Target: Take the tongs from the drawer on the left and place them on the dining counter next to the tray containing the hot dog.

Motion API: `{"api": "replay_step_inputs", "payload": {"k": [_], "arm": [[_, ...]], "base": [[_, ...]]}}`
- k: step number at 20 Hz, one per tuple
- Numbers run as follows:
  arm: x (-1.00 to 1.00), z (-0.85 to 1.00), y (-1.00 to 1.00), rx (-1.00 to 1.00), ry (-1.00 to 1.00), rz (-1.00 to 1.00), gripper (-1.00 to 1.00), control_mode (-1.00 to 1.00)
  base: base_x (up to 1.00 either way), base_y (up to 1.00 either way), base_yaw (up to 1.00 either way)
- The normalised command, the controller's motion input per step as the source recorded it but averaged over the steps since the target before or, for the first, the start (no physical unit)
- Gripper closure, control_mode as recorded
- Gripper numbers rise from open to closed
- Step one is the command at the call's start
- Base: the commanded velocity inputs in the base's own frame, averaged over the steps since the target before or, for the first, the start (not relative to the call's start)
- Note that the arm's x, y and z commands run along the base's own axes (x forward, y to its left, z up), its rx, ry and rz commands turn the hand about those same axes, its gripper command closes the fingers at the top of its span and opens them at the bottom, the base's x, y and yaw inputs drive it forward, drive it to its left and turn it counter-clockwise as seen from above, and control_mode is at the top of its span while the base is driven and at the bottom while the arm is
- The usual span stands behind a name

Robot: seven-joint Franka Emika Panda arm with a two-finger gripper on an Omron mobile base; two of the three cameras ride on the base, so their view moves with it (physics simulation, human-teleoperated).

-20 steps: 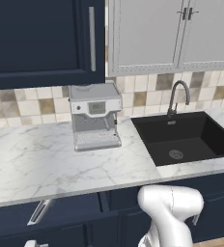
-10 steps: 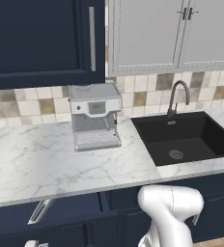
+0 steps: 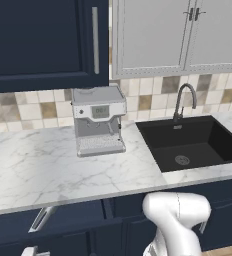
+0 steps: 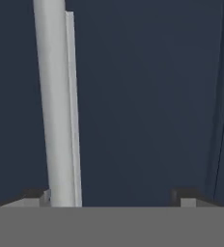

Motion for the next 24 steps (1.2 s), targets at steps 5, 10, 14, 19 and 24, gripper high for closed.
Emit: {"api": "replay_step_inputs", "payload": {"k": [5, 10, 14, 19, 24], "arm": [[-0.11, 0.55, 0.00, 0.00, 0.06, 0.00, -1.00, -1.00], [-0.11, 0.43, 0.00, 0.00, 0.07, 0.01, -1.00, -1.00], [-0.06, 0.22, 0.00, 0.00, 0.09, 0.04, -1.00, -1.00], [0.00, 0.04, 0.00, 0.01, 0.12, 0.03, -1.00, -1.00], [0.00, 0.01, -0.08, 0.07, 0.08, 0.02, -1.00, -1.00]], "base": [[0.00, 0.00, 0.00], [0.00, 0.00, 0.00], [0.00, 0.00, 0.00], [0.00, 0.00, 0.00], [0.00, 0.00, 0.00]]}}
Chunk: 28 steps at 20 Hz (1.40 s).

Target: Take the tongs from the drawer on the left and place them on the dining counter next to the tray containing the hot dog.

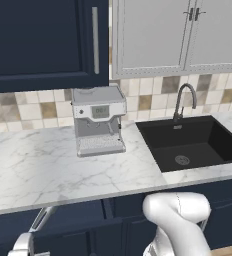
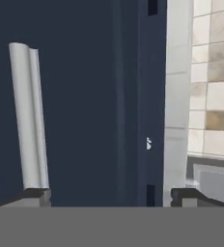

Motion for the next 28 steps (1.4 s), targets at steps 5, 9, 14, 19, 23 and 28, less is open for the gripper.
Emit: {"api": "replay_step_inputs", "payload": {"k": [5, 9, 14, 19, 23, 28], "arm": [[0.01, 0.19, -0.06, 0.09, 0.20, 0.04, -1.00, -1.00], [0.06, 0.28, -0.03, 0.11, 0.31, 0.03, -1.00, -1.00], [0.15, 0.13, -0.02, 0.12, 0.30, 0.01, -1.00, -1.00], [0.27, 0.00, -0.05, 0.07, 0.27, 0.03, -1.00, -1.00], [0.29, 0.00, -0.01, 0.06, 0.32, 0.04, -1.00, -1.00], [0.29, 0.00, 0.00, 0.01, 0.34, 0.04, -1.00, -1.00]], "base": [[0.00, 0.00, 0.00], [0.00, 0.00, 0.00], [0.00, 0.00, 0.00], [0.00, 0.00, 0.00], [0.00, 0.00, 0.00], [0.00, 0.00, 0.00]]}}
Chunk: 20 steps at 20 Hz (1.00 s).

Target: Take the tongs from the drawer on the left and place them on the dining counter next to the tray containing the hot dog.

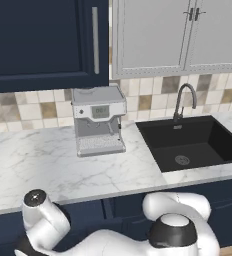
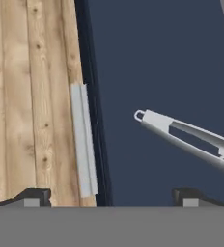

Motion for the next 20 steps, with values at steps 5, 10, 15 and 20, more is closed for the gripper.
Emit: {"api": "replay_step_inputs", "payload": {"k": [5, 10, 15, 20], "arm": [[0.26, -0.10, 0.05, -0.01, 0.23, 0.01, -1.00, -1.00], [0.27, -0.07, 0.14, -0.03, 0.23, 0.00, -1.00, -1.00], [0.03, -0.14, 0.31, -0.10, 0.23, 0.01, -1.00, -1.00], [0.00, -0.32, 0.36, -0.13, 0.15, 0.00, -1.00, -1.00]], "base": [[0.00, 0.00, 0.00], [0.00, 0.00, 0.00], [0.00, 0.00, 0.00], [0.00, 0.00, 0.00]]}}
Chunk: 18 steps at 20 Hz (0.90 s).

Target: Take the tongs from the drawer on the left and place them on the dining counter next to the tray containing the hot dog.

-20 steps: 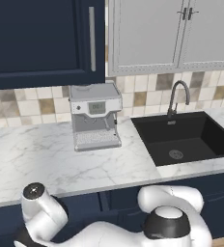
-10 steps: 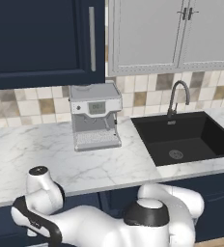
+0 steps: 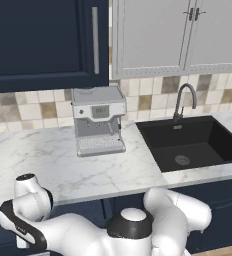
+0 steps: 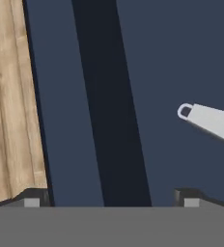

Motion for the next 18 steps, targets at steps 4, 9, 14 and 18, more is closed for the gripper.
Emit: {"api": "replay_step_inputs", "payload": {"k": [4, 9, 14, 18], "arm": [[0.02, -0.22, 0.13, -0.06, 0.17, 0.00, -1.00, -1.00], [-0.01, -0.13, 0.03, -0.03, 0.16, 0.00, -1.00, -1.00], [-0.36, -0.14, 0.09, -0.05, 0.15, 0.00, -1.00, -1.00], [-0.74, -0.15, 0.02, -0.06, 0.01, -0.04, -1.00, -1.00]], "base": [[0.00, 0.00, 0.00], [0.00, 0.00, 0.00], [0.00, 0.00, 0.00], [0.00, 0.00, 0.00]]}}
